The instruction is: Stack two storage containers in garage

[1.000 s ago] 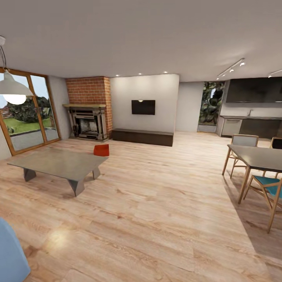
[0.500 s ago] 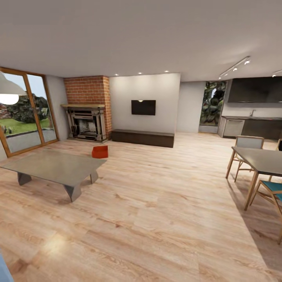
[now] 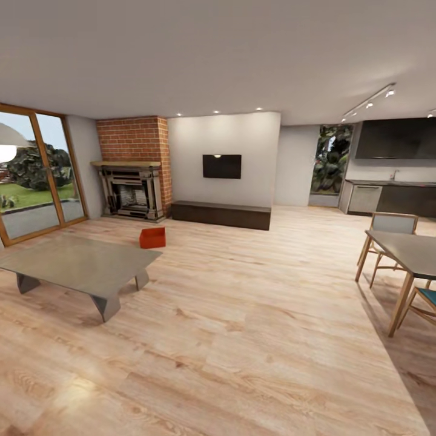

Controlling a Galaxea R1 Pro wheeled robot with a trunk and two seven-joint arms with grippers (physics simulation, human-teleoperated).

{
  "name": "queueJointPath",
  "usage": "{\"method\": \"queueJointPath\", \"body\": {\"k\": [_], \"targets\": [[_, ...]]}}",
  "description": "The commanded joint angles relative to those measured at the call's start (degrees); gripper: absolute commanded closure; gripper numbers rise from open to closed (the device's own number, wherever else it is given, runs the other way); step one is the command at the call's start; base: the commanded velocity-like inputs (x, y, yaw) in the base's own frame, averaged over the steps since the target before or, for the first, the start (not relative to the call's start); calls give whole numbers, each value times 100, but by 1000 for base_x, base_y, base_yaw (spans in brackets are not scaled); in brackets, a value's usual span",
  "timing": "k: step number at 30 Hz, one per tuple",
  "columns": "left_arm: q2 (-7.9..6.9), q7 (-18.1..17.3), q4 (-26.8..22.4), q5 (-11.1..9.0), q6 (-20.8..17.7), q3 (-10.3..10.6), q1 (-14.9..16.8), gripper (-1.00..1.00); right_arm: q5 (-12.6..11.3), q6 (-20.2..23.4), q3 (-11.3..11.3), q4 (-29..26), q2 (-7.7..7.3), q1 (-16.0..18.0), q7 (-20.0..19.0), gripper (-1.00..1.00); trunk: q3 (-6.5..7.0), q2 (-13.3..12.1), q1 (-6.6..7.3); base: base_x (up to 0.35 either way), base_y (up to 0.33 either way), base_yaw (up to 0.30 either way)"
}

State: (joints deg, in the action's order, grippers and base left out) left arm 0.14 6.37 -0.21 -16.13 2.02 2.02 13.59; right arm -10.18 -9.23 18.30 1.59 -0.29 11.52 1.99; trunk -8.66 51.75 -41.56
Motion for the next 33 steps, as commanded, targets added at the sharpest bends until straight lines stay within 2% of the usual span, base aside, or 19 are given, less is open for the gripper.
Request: {"method": "queueJointPath", "body": {"k": [1,33], "targets": [[1,13,4,-39,18,23,4,-100,-54,-32,50,17,2,8,3,-100,-8,5,-4,325,0,0],[4,13,4,-39,18,25,5,-100,-54,-35,48,17,2,8,3,-100,-8,5,-4,325,0,0]]}}
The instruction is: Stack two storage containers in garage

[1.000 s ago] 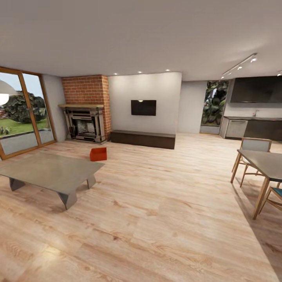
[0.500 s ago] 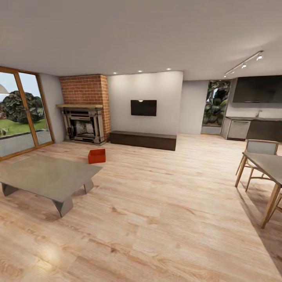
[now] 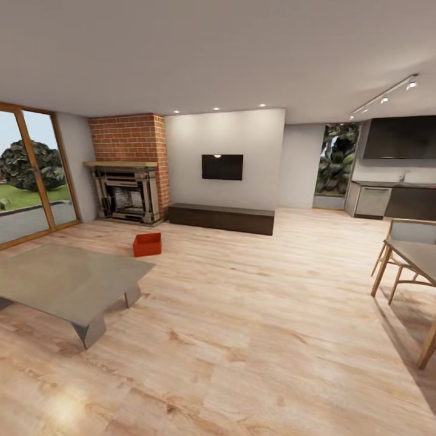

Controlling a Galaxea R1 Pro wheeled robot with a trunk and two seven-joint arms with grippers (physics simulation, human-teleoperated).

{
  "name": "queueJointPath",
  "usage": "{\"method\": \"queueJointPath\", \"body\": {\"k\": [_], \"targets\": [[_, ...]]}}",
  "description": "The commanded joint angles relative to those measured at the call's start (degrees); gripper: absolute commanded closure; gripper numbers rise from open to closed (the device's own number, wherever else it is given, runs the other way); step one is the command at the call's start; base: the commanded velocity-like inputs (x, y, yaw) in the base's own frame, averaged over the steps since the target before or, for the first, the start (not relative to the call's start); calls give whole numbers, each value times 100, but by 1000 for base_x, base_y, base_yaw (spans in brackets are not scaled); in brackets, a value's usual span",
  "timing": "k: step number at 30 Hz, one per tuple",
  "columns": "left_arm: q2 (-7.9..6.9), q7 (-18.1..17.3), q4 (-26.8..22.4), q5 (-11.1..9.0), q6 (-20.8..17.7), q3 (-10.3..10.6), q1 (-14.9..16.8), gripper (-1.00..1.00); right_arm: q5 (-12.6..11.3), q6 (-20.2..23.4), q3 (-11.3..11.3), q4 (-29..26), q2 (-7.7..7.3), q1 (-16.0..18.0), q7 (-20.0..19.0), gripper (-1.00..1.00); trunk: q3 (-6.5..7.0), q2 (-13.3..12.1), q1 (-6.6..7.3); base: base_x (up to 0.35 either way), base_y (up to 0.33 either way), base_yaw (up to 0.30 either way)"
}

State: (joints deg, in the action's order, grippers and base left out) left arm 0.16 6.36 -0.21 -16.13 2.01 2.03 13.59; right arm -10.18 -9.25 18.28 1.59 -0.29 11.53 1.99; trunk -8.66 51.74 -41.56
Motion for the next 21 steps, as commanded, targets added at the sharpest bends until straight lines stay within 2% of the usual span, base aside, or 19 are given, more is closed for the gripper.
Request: {"method": "queueJointPath", "body": {"k": [1,21], "targets": [[2,15,4,-39,19,23,4,-100,-55,-33,49,17,2,8,3,-100,-8,6,-4,325,0,0],[2,15,4,-39,18,22,4,-100,-55,-33,47,17,2,8,3,-100,-8,6,-4,325,-7,0]]}}
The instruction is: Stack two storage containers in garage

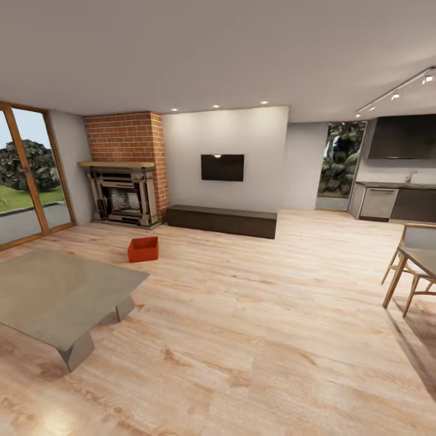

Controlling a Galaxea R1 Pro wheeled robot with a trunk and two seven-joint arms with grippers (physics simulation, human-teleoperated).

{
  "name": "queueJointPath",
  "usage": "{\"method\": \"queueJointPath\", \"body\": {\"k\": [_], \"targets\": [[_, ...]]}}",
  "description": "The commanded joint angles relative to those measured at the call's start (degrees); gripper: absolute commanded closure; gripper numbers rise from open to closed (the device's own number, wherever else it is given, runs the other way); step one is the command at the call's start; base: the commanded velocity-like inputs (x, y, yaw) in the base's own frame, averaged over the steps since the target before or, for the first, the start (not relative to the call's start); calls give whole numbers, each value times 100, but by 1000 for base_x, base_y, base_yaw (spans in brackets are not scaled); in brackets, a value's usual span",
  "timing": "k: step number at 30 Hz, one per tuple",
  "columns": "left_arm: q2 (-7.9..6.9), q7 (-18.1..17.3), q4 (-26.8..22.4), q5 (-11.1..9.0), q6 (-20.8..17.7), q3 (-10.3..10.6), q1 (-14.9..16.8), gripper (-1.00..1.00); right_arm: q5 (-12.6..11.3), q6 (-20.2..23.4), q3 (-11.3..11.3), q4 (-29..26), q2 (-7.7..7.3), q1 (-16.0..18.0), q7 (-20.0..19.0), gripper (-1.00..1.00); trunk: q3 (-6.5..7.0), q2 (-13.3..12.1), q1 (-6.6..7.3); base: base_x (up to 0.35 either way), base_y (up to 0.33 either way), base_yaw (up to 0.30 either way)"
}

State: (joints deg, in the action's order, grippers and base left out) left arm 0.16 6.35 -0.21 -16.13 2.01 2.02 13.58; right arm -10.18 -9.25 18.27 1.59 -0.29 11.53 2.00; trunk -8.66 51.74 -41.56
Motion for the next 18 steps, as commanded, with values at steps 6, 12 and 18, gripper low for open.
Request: {"method": "queueJointPath", "body": {"k": [6,12,18], "targets": [[2,15,4,-39,19,26,4,-100,-55,-33,51,17,2,8,2,-100,-8,6,-4,315,-93,0],[2,15,4,-39,19,25,4,-100,-55,-33,48,17,2,8,2,-100,-8,6,-4,302,-129,0],[-5,15,4,-39,19,21,4,-100,-55,-33,45,17,2,8,2,-100,-8,6,-4,294,-145,0]]}}
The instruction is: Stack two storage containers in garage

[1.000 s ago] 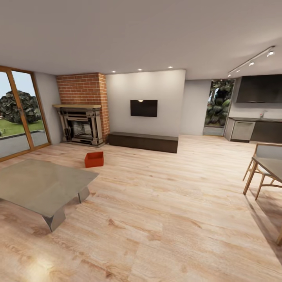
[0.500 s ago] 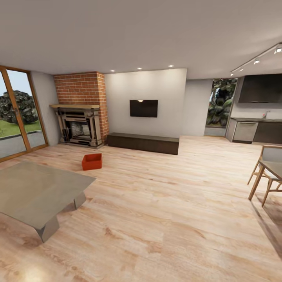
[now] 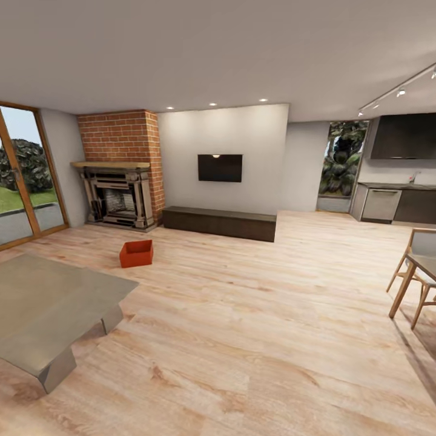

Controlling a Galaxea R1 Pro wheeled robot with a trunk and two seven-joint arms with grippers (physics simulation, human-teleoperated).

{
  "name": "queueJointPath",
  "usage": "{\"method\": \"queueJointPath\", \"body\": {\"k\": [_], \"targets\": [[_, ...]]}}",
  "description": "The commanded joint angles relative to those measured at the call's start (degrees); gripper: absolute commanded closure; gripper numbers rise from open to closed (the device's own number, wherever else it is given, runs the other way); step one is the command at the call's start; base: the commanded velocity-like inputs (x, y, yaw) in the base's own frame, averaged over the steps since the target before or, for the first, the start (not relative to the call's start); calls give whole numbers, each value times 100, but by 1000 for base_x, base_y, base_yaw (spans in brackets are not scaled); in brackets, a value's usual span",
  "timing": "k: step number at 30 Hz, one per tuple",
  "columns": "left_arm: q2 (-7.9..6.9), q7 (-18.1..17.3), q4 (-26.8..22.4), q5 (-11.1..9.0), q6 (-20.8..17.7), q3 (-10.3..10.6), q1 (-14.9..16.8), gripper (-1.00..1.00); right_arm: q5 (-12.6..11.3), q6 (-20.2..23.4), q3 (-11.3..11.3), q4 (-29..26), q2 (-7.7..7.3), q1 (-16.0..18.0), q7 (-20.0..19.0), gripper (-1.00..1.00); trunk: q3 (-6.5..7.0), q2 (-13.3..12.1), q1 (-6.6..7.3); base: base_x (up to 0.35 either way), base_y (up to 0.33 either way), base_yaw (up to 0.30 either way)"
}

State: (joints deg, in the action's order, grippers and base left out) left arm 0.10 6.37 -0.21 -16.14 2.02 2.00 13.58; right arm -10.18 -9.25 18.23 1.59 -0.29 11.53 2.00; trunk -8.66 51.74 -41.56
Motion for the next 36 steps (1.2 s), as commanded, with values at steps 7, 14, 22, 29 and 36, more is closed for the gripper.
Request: {"method": "queueJointPath", "body": {"k": [7,14,22,29,36], "targets": [[-1,13,4,-47,18,21,4,-100,-55,-33,57,17,2,8,2,-100,-8,6,-4,316,-31,0],[-1,14,4,-47,18,20,4,-100,-55,-22,58,17,2,8,2,-100,-8,6,-4,322,-1,0],[-1,13,4,-40,10,22,4,-100,-55,-24,56,17,2,8,2,-100,-8,6,-4,322,0,0],[-1,13,4,-39,10,22,4,-100,-55,-24,56,17,2,8,2,-100,-8,6,-4,322,0,0],[-1,13,4,-44,9,21,6,-100,-55,-24,58,17,2,8,2,-100,-8,6,-4,322,0,0]]}}
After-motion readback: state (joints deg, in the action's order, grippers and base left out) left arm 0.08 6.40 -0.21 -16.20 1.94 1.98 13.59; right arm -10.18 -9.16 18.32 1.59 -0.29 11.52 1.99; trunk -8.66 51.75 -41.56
